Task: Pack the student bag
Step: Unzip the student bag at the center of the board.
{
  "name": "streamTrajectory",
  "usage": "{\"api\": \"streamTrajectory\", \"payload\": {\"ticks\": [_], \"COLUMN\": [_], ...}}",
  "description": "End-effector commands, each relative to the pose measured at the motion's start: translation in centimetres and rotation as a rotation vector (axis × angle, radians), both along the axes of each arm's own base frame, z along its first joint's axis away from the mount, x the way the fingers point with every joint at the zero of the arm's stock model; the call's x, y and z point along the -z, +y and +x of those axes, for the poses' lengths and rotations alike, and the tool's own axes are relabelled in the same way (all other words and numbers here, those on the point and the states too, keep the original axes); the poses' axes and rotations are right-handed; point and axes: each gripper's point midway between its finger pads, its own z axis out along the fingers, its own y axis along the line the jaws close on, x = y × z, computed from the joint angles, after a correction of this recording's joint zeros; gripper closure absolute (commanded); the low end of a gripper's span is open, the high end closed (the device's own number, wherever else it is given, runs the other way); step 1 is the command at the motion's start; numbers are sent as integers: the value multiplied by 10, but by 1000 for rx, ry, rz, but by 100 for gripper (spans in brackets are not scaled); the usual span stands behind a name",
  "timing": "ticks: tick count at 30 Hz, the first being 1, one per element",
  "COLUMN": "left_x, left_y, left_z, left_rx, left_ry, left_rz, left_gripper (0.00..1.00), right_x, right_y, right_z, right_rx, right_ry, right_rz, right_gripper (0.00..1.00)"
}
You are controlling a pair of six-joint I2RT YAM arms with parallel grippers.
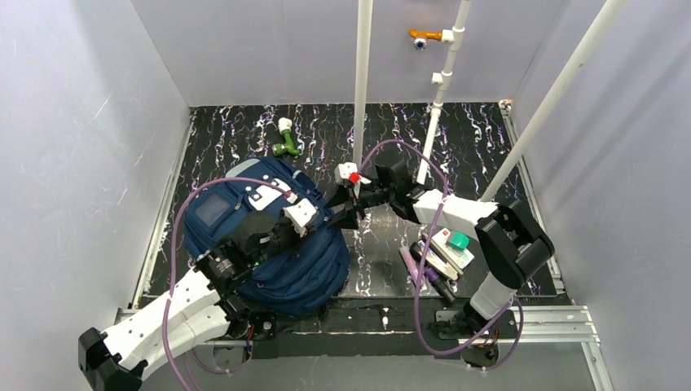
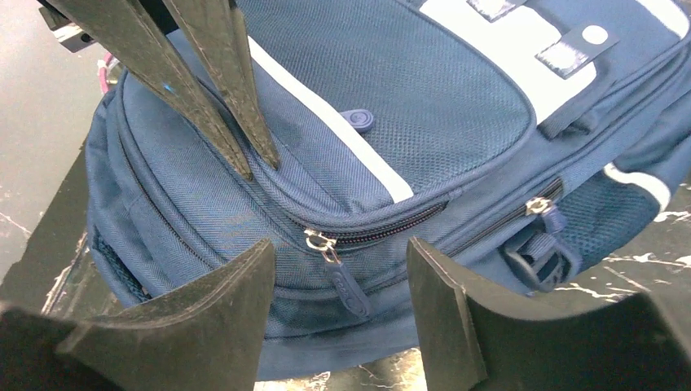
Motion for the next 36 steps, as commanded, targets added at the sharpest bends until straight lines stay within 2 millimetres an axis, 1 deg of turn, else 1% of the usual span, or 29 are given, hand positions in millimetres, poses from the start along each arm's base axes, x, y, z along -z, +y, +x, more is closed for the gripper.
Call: {"api": "streamTrajectory", "payload": {"ticks": [1,4,6,9,11,13,16,18,19,20,22,23,25,28,29,31,34,36], "left_x": [-12,-12,-12,-11,-11,-11,-8,-4,-3,-3,-1,1,4,7,8,9,4,-4], "left_y": [-5,-4,-3,-3,-4,-7,-11,-11,-11,-5,2,5,7,6,6,8,13,10], "left_z": [-1,-1,0,1,3,5,9,11,11,18,23,25,27,33,36,44,62,75], "left_rx": [37,34,28,11,-10,-38,-101,-137,-160,-233,-327,-362,-405,-450,-470,-518,-616,-653], "left_ry": [-32,-34,-33,-21,2,37,116,164,191,210,256,278,315,355,365,382,385,385], "left_rz": [-19,-13,-11,-13,-26,-56,-114,-125,-133,-140,-155,-158,-167,-191,-197,-195,-214,-251], "left_gripper": [100,100,100,100,100,100,100,100,100,100,100,100,100,100,100,100,100,100], "right_x": [-7,-2,1,0,-3,0,3,0,-3,-8,-19,-28,-32,-29,-29,-30,-29,-30], "right_y": [7,7,7,6,5,6,11,14,16,16,14,13,14,23,26,30,33,35], "right_z": [-1,1,0,-3,-4,-10,-27,-35,-37,-39,-42,-43,-50,-66,-65,-55,-29,-12], "right_rx": [-39,-28,-29,-13,23,52,83,136,171,206,279,311,328,310,317,352,406,408], "right_ry": [-5,6,22,40,40,48,47,19,9,9,24,36,60,55,53,32,-54,-83], "right_rz": [37,22,9,0,-18,-49,-92,-111,-113,-107,-75,-46,-14,4,2,-3,-62,-69], "right_gripper": [34,42,51,64,76,99,99,99,99,99,99,99,99,99,99,99,99,99]}}
